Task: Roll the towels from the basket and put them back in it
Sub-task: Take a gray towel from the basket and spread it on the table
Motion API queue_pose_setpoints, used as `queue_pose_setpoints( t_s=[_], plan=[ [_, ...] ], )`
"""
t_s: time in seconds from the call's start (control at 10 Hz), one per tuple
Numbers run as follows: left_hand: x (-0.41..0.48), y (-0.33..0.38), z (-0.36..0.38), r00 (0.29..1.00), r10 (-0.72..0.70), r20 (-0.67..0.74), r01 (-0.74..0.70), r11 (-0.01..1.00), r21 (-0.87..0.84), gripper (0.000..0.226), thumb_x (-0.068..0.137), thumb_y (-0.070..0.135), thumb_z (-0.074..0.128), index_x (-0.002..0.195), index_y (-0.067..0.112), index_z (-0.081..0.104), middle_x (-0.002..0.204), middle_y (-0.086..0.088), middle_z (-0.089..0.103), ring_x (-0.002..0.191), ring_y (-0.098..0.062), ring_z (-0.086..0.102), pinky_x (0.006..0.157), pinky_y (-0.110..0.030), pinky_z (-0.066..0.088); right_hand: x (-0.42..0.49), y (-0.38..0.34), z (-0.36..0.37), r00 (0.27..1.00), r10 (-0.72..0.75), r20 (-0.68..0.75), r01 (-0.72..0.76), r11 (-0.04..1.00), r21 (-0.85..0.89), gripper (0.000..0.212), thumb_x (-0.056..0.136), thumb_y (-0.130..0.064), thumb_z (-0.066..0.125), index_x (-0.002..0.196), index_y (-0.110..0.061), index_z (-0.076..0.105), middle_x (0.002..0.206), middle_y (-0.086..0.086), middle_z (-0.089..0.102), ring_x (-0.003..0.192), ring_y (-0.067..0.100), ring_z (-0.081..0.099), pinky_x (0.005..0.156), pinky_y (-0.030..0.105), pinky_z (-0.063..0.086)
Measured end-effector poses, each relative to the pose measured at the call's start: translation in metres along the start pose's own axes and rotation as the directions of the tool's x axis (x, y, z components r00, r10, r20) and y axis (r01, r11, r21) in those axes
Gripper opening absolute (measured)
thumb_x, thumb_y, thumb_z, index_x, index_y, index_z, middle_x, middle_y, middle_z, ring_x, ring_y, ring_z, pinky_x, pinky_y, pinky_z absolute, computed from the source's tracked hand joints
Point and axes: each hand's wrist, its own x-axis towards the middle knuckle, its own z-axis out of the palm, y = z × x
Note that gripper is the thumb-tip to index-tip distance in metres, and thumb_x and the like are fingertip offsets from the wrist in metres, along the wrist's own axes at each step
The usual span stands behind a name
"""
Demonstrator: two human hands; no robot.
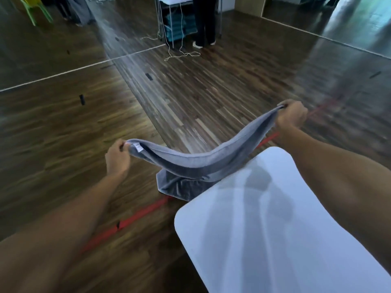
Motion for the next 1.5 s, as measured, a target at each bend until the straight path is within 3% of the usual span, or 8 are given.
queue_pose_setpoints(
  t_s=[0.1, 0.3, 0.4, 0.7, 1.0, 1.2, 1.4, 1.5],
  plan=[
    [-0.051, -0.006, -0.006, 0.992, -0.091, -0.09, 0.087, 0.995, -0.044, 0.019, 0.096, 0.011, 0.042, 0.096, 0.002, 0.059, 0.09, -0.011, 0.056, 0.084, -0.024, 0.048, 0.071, -0.031, 0.029, 0.025, 0.027, -0.03, 0.996, 0.089, 0.023, -0.092, 0.981, 0.171, 0.038, 0.08, 0.006, 0.046, 0.104, -0.005, 0.073, 0.074, -0.009, 0.069, 0.068, 0.003, 0.059, 0.069, 0.015, 0.043],
    [-0.205, -0.003, 0.015, 0.99, -0.138, 0.041, 0.14, 0.989, -0.041, 0.027, 0.091, 0.013, 0.041, 0.07, 0.002, 0.055, 0.071, -0.015, 0.052, 0.071, -0.025, 0.046, 0.061, -0.037, 0.035, 0.011, 0.151, -0.084, 0.973, 0.139, 0.186, -0.202, 0.904, 0.377, 0.021, 0.089, 0.001, 0.049, 0.091, -0.012, 0.066, 0.081, -0.003, 0.052, 0.07, 0.005, 0.048, 0.057, 0.004, 0.035],
    [-0.272, -0.007, 0.038, 0.967, -0.107, 0.233, 0.109, 0.994, 0.002, 0.027, 0.088, 0.01, 0.048, 0.083, 0.005, 0.074, 0.077, -0.012, 0.068, 0.072, -0.024, 0.058, 0.064, -0.033, 0.042, -0.01, 0.199, -0.128, 0.965, 0.135, 0.227, -0.195, 0.943, 0.27, 0.037, 0.089, -0.002, 0.049, 0.071, -0.034, 0.046, 0.077, -0.011, 0.041, 0.072, 0.002, 0.04, 0.066, 0.01, 0.033],
    [-0.39, -0.015, 0.089, 0.757, -0.178, 0.628, 0.133, 0.984, 0.118, 0.036, 0.083, 0.034, 0.054, 0.076, 0.005, 0.076, 0.078, -0.008, 0.073, 0.077, -0.021, 0.069, 0.068, -0.028, 0.051, -0.008, 0.389, -0.169, 0.979, 0.064, 0.192, 0.0, 0.948, -0.317, 0.028, 0.087, 0.007, 0.045, 0.101, 0.004, 0.07, 0.116, 0.026, 0.051, 0.106, 0.045, 0.051, 0.093, 0.041, 0.04],
    [-0.405, -0.015, 0.129, 0.835, -0.055, 0.548, -0.145, 0.938, 0.315, 0.028, 0.095, 0.053, 0.043, 0.087, 0.027, 0.05, 0.065, 0.003, 0.058, 0.064, -0.022, 0.058, 0.065, -0.036, 0.048, -0.023, 0.412, -0.152, 0.831, -0.333, 0.446, 0.554, 0.57, -0.607, 0.046, 0.091, -0.032, 0.043, 0.099, 0.004, 0.07, 0.109, 0.021, 0.064, 0.105, 0.037, 0.052, 0.1, 0.046, 0.03],
    [-0.388, -0.012, 0.147, 0.832, 0.036, 0.553, -0.412, 0.709, 0.572, 0.031, 0.094, 0.047, 0.049, 0.103, 0.024, 0.069, 0.098, -0.003, 0.069, 0.097, -0.028, 0.061, 0.086, -0.038, 0.043, -0.013, 0.379, -0.133, 0.838, -0.117, 0.533, 0.537, 0.351, -0.767, 0.069, 0.089, -0.069, 0.036, 0.116, -0.013, 0.063, 0.121, 0.016, 0.063, 0.118, 0.032, 0.047, 0.106, 0.046, 0.021],
    [-0.384, -0.029, 0.173, 0.801, 0.246, 0.546, -0.517, 0.745, 0.422, 0.05, 0.092, 0.051, 0.038, 0.085, 0.009, 0.065, 0.131, -0.011, 0.053, 0.123, -0.032, 0.046, 0.102, -0.048, 0.037, -0.022, 0.346, -0.099, 0.594, -0.311, 0.742, 0.754, 0.536, -0.379, 0.033, 0.086, -0.011, 0.057, 0.119, -0.006, 0.052, 0.124, 0.023, 0.045, 0.114, 0.042, 0.042, 0.092, 0.051, 0.041],
    [-0.381, -0.037, 0.187, 0.831, 0.233, 0.504, -0.453, 0.809, 0.373, 0.056, 0.093, 0.057, 0.034, 0.102, 0.006, 0.056, 0.131, -0.011, 0.047, 0.12, -0.031, 0.046, 0.099, -0.048, 0.039, -0.027, 0.344, -0.074, 0.675, -0.263, 0.689, 0.63, 0.691, -0.354, 0.031, 0.094, -0.017, 0.041, 0.113, 0.001, 0.059, 0.121, 0.026, 0.054, 0.112, 0.044, 0.051, 0.091, 0.051, 0.046]
  ],
)
